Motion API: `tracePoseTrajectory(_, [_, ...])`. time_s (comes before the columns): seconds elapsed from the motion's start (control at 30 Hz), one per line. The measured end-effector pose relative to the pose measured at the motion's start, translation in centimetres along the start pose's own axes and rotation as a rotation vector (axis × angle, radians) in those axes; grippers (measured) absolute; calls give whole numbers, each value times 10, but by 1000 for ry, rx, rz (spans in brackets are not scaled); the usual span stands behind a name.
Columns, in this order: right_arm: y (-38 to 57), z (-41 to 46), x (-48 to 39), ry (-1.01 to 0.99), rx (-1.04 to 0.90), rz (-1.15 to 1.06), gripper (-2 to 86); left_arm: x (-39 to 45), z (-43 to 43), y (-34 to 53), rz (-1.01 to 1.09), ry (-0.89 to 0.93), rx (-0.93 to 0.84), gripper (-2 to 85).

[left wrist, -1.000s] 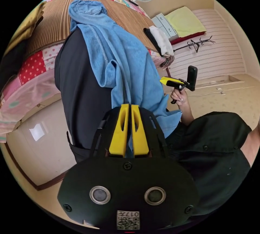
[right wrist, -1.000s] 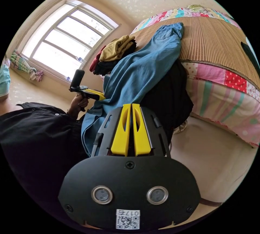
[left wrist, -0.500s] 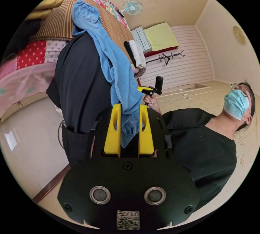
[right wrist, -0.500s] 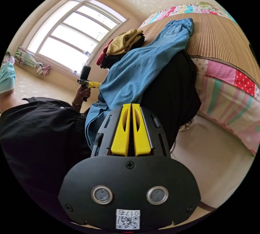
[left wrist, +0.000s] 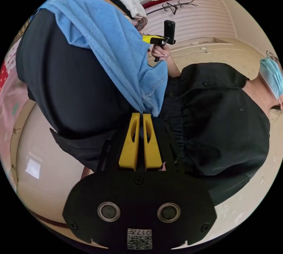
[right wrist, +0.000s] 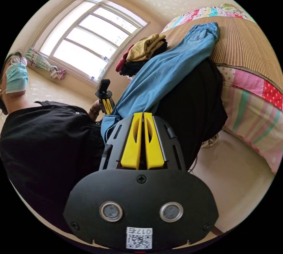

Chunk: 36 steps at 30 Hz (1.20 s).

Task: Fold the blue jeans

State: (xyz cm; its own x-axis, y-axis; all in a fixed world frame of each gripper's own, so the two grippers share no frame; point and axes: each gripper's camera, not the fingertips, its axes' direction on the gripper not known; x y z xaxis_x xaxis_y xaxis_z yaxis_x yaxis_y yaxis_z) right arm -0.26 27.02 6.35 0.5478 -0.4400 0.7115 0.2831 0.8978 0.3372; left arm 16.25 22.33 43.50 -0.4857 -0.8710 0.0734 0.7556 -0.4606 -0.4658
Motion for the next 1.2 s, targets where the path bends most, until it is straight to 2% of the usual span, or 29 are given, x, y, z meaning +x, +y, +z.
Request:
tracePoseTrajectory(0.13, [-1,-15,9,9,2,29,58,-24,-46,24,-76,55,82,65])
tracePoseTrajectory(0.2, [-4,-32,19,-3,55,55,77,-26,-86,33,-105,6,237,97])
tracePoseTrajectory(0.27, [-6,-41,25,-19,92,69,80,-34,-144,41,-162,-24,568,124])
tracePoseTrajectory(0.37, [-12,-46,33,-76,146,79,80,-46,-174,17,-182,-17,806,146])
tracePoseTrajectory(0.57, [-17,-45,39,-162,188,100,79,-52,-183,-94,-217,-160,749,161])
tracePoseTrajectory(0.7, [-12,-50,44,-138,175,126,77,-45,-181,-111,-215,-100,772,174])
tracePoseTrajectory(0.9, [-12,-58,50,-153,218,137,77,4,-157,-119,-266,-228,805,176])
tracePoseTrajectory(1.07, [-14,-52,50,-178,217,135,77,73,-125,-133,-277,-423,768,192])
tracePoseTrajectory(1.2, [-12,-47,48,-133,189,141,77,105,-107,-125,-276,-389,802,183])
